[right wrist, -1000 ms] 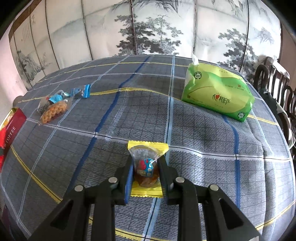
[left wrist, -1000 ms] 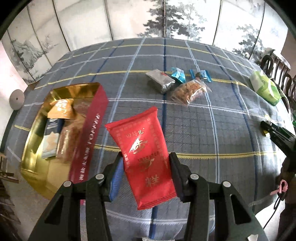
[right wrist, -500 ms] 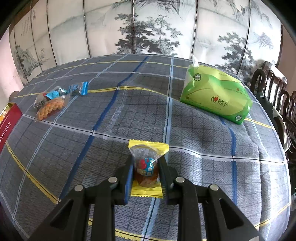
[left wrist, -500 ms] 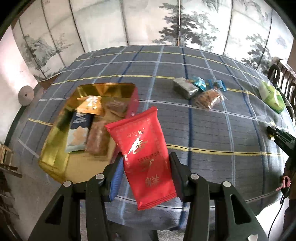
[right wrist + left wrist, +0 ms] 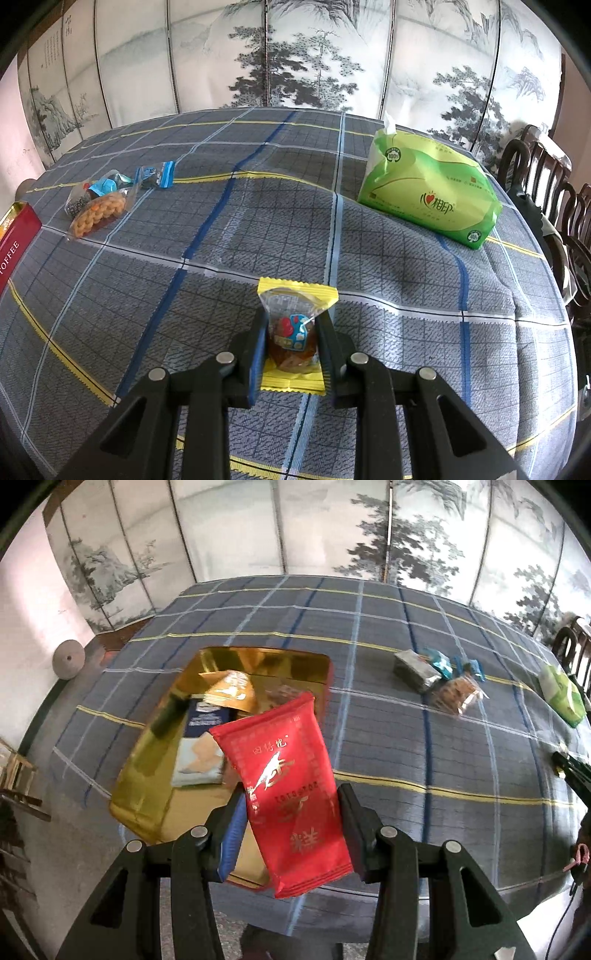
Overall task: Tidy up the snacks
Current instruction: 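Carry the red packet over the gold tray and release it with the left gripper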
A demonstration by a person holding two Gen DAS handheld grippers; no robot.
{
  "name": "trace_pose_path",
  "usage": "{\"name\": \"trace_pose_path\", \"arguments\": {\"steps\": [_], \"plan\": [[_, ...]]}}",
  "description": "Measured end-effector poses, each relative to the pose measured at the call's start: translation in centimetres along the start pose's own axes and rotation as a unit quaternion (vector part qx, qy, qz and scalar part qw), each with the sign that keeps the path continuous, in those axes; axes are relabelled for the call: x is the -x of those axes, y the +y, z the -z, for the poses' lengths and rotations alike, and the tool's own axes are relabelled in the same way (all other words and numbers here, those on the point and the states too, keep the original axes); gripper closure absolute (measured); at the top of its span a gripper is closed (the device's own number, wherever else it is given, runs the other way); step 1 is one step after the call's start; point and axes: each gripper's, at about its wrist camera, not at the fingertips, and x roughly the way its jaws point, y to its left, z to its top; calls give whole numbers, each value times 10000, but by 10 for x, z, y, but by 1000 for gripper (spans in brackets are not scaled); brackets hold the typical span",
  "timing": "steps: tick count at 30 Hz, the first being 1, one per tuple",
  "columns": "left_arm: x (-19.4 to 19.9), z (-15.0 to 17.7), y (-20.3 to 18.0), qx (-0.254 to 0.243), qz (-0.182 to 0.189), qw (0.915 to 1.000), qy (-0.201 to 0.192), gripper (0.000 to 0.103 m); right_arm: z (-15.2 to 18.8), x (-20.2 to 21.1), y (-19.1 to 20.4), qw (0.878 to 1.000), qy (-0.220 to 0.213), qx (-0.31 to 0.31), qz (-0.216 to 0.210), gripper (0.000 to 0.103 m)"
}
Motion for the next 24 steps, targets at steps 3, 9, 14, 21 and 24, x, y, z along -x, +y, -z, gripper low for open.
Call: {"name": "trace_pose_path", "arguments": {"steps": [3,9,14,21,24], "plan": [[-3,-4,13,108,-74,9999,-4,59,0,0,0,10000,0,5,7,78],[-13,-6,37,236,-282,9993,51,59,0,0,1,10000,1,6,7,77],[-24,-6,54,362,-449,9983,110,59,0,1,0,10000,0,7,10,77],[-41,-6,67,423,-569,9972,224,58,0,1,0,10000,1,6,8,77],[-46,-6,70,429,-617,9968,255,58,0,1,0,10000,2,8,10,77]]}}
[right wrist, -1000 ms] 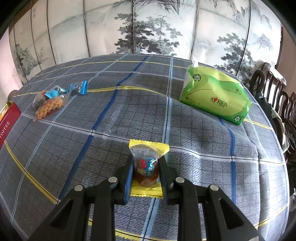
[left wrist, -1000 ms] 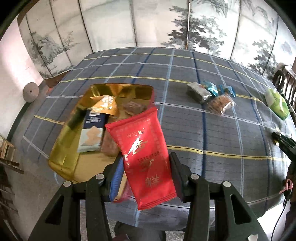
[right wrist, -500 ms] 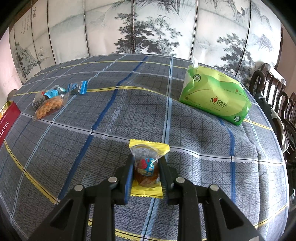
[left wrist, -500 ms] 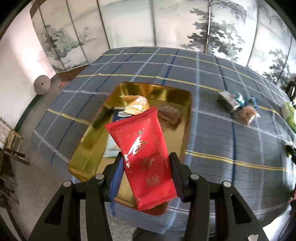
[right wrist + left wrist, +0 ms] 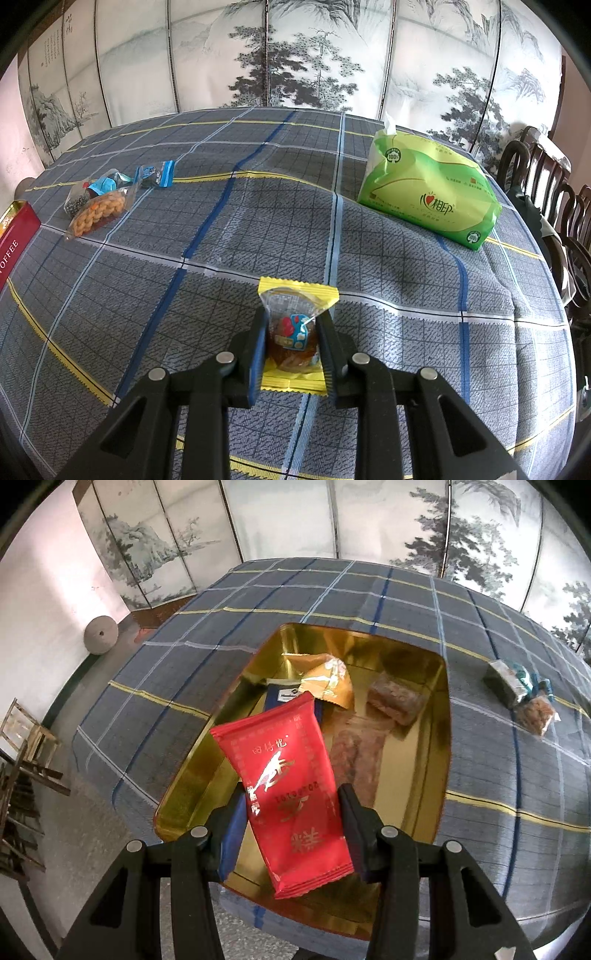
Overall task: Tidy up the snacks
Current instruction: 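Carry the red packet over the gold tray and release it with the left gripper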
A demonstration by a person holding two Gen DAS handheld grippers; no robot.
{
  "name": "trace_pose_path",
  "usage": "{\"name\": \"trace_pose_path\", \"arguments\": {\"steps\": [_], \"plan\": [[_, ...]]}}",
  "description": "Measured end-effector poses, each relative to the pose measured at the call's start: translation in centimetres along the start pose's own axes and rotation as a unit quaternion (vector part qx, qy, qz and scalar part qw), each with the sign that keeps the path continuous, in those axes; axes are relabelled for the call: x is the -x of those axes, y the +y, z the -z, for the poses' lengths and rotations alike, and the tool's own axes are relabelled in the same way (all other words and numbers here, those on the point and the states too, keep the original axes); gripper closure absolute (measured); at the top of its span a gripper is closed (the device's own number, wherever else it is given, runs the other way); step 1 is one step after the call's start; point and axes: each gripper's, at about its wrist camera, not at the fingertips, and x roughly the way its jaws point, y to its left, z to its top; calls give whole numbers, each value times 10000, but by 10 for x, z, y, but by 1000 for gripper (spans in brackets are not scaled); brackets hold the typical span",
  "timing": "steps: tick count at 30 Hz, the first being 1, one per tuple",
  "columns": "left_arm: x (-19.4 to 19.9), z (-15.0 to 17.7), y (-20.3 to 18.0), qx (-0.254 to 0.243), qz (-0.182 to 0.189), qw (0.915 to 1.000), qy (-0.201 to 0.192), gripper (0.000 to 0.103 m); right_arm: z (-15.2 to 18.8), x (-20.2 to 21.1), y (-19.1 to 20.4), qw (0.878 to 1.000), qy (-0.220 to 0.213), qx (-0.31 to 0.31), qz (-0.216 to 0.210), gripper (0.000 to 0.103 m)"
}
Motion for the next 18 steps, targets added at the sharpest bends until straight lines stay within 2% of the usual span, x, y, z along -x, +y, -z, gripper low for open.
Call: {"name": "trace_pose_path", "arguments": {"steps": [18], "plan": [[-22,1,12,73,-127,9998,144,57,0,0,0,10000,2,8,9,76]]}}
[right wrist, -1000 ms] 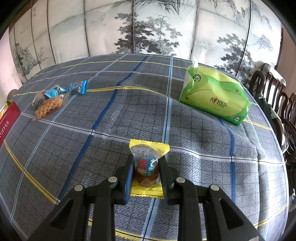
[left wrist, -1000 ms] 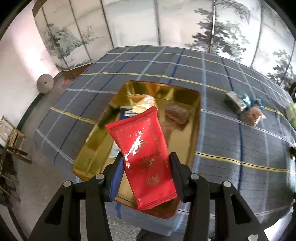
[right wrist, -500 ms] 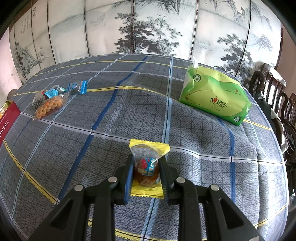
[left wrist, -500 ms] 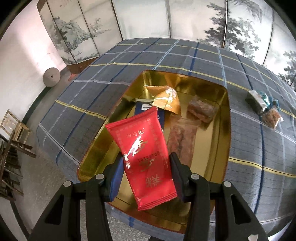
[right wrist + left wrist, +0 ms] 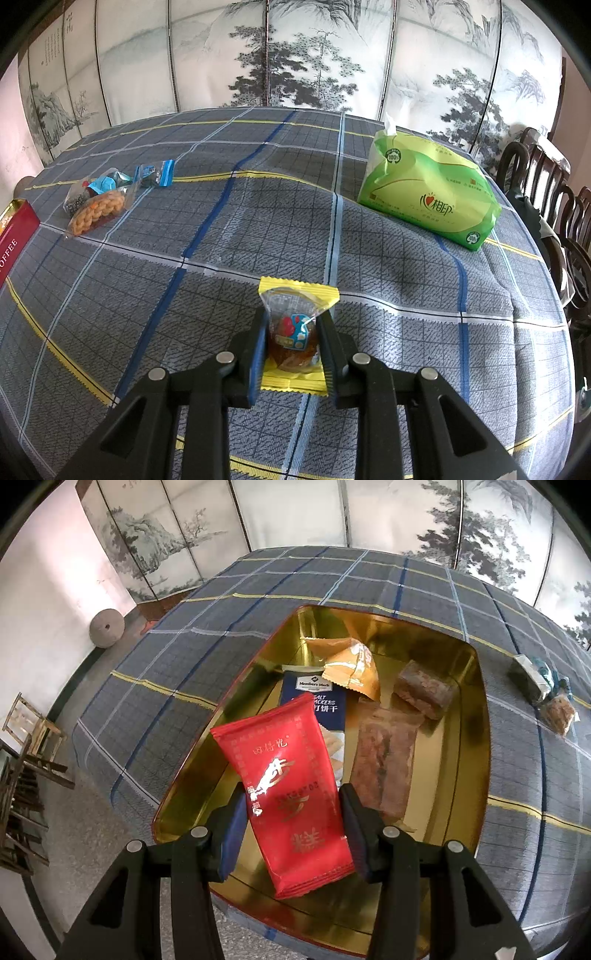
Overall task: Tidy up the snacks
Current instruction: 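Carry the red packet over the gold tray and release it with the left gripper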
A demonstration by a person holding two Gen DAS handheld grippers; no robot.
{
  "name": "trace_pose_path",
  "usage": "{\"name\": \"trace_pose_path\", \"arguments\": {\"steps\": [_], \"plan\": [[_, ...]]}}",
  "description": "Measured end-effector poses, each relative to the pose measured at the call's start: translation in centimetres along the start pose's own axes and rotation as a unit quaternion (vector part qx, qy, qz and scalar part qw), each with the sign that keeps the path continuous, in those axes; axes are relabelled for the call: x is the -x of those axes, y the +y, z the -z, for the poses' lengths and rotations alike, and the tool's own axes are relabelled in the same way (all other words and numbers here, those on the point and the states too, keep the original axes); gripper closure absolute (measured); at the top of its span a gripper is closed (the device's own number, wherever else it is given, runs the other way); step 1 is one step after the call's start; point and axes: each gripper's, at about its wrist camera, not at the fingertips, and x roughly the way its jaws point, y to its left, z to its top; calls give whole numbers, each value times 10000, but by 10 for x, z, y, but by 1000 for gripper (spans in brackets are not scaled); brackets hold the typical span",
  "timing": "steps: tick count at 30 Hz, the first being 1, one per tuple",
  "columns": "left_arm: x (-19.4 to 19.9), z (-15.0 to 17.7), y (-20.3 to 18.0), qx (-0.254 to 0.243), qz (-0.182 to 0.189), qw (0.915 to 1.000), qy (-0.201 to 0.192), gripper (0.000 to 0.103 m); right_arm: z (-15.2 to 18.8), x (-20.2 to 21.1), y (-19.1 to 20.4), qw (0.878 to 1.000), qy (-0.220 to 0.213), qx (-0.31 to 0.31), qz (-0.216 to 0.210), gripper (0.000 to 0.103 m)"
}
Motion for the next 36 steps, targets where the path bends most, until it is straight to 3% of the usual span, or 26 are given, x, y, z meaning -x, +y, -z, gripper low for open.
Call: {"name": "trace_pose_path", "arguments": {"steps": [15,20,33,36], "plan": [[4,-5,4,68,-59,9998,-194,57,0,0,1,10000,2,9,14,76],[15,-3,17,295,-46,9992,-280,49,1,0,0,10000,-1,29,37,76],[46,27,50,377,-213,9984,-369,45,7,8,5,9999,83,-54,28,78],[47,32,54,397,-201,9984,-336,45,9,12,7,9996,134,-132,-189,78]]}}
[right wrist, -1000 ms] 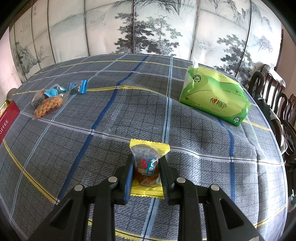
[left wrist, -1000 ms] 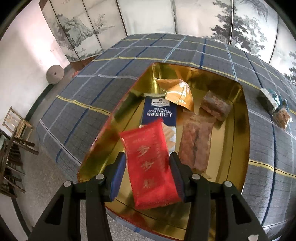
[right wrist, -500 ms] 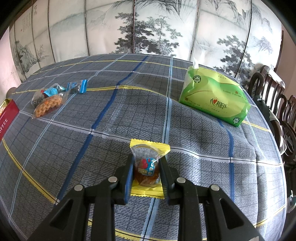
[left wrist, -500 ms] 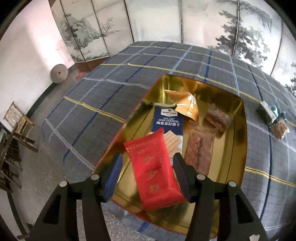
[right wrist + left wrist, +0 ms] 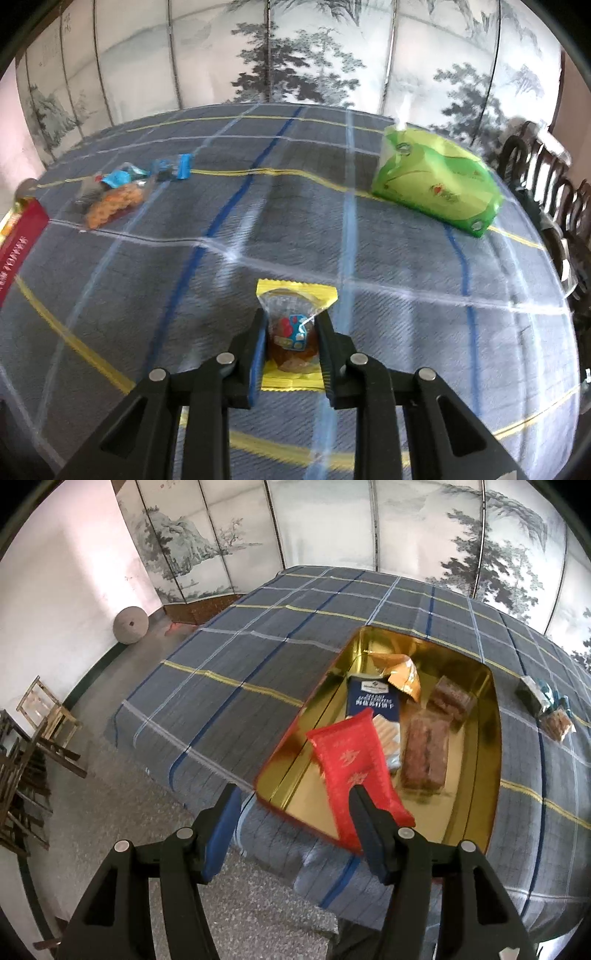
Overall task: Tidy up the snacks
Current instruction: 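Carry the red packet over the gold tray and release it with the left gripper, then carry the yellow candy over the gold tray and release it with the right gripper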
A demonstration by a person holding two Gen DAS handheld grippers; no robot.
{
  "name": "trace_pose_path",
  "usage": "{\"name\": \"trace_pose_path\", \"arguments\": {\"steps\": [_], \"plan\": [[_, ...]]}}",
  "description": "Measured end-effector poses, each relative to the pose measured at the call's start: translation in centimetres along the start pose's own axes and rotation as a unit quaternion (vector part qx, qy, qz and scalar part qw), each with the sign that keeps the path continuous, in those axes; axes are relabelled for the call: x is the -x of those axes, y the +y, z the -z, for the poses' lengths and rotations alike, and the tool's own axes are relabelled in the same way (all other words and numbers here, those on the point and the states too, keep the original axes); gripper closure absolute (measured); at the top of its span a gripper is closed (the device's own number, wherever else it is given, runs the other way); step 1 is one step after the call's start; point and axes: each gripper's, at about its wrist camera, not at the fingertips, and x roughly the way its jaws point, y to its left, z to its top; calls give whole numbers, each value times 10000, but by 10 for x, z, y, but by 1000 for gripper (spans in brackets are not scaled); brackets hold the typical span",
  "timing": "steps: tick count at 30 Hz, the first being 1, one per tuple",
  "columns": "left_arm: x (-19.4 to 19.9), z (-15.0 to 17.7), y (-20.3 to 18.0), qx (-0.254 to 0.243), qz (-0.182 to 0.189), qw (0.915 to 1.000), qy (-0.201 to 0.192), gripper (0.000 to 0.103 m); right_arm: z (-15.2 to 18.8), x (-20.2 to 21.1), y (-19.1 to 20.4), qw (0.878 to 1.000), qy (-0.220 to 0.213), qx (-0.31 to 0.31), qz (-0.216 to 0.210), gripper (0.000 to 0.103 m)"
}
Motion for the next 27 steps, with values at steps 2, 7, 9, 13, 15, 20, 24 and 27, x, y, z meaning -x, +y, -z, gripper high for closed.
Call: {"name": "trace_pose_path", "arguments": {"steps": [2,7,9,13,15,20,24,27], "plan": [[0,3,1,-10,0,10000,17,45,0,1,7,10000,17,3,-72,78],[2,9,3,-15,83,10000,41,45,-1,6,30,9995,-12,66,-297,78],[4,11,3,-14,174,9998,54,45,-2,11,46,9991,-49,84,-417,78],[8,17,-3,-162,226,9996,25,44,-10,26,87,9966,-153,278,-755,78],[9,19,-7,-245,251,9994,20,44,-16,32,112,9943,-199,483,-924,78],[10,23,-8,-315,344,9989,27,43,-32,48,187,9828,-292,900,-1583,78],[11,24,-6,-350,384,9987,-4,43,-45,56,244,9701,-320,1113,-2132,78],[12,25,-4,-369,389,9986,-40,42,-55,59,289,9595,-275,1249,-2510,78]]}}
